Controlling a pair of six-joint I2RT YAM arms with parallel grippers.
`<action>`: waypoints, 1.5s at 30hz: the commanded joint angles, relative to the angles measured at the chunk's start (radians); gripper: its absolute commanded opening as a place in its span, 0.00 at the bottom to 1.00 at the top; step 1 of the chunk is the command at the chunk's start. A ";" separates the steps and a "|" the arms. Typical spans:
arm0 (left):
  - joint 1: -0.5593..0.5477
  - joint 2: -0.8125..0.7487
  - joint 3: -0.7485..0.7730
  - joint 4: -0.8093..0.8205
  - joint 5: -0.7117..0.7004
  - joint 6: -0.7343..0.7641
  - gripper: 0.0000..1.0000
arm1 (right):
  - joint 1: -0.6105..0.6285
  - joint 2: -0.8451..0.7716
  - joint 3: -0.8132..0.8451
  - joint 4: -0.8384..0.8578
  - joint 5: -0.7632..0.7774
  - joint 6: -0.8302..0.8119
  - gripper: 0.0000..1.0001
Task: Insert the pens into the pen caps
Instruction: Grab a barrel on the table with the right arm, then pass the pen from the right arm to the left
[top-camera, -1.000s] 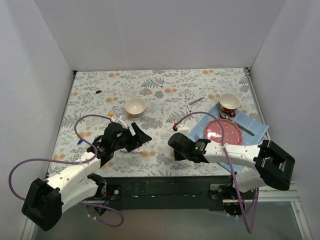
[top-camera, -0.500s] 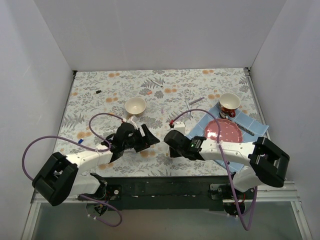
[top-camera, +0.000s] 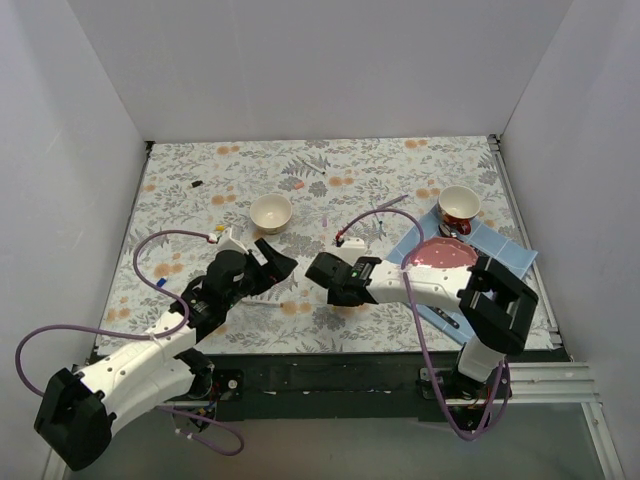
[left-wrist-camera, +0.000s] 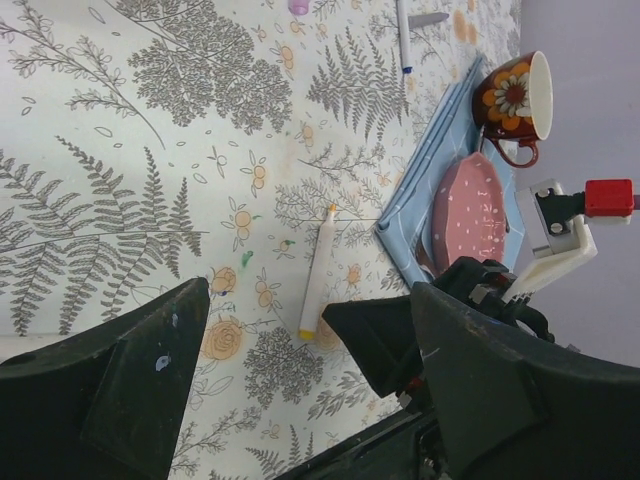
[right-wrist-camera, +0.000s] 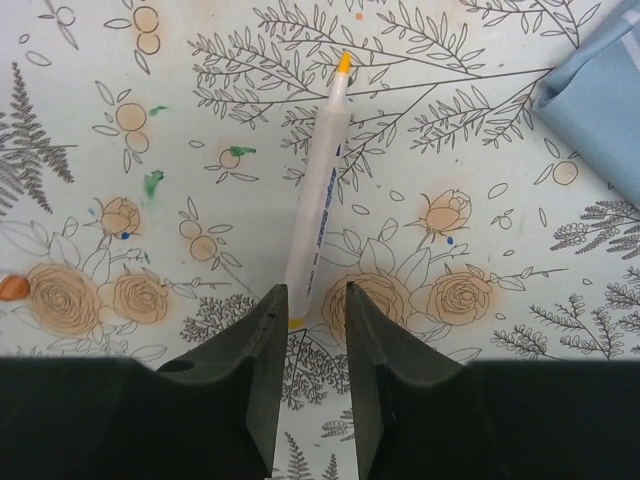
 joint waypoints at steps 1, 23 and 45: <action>-0.002 -0.022 0.017 -0.079 -0.051 0.022 0.82 | 0.000 0.062 0.061 -0.101 0.073 0.062 0.36; -0.012 0.232 -0.035 0.159 0.178 -0.044 0.72 | 0.003 -0.031 -0.207 0.275 -0.041 -0.138 0.01; -0.123 0.682 0.157 0.358 0.192 -0.063 0.69 | 0.005 -0.159 -0.305 0.442 -0.085 -0.184 0.01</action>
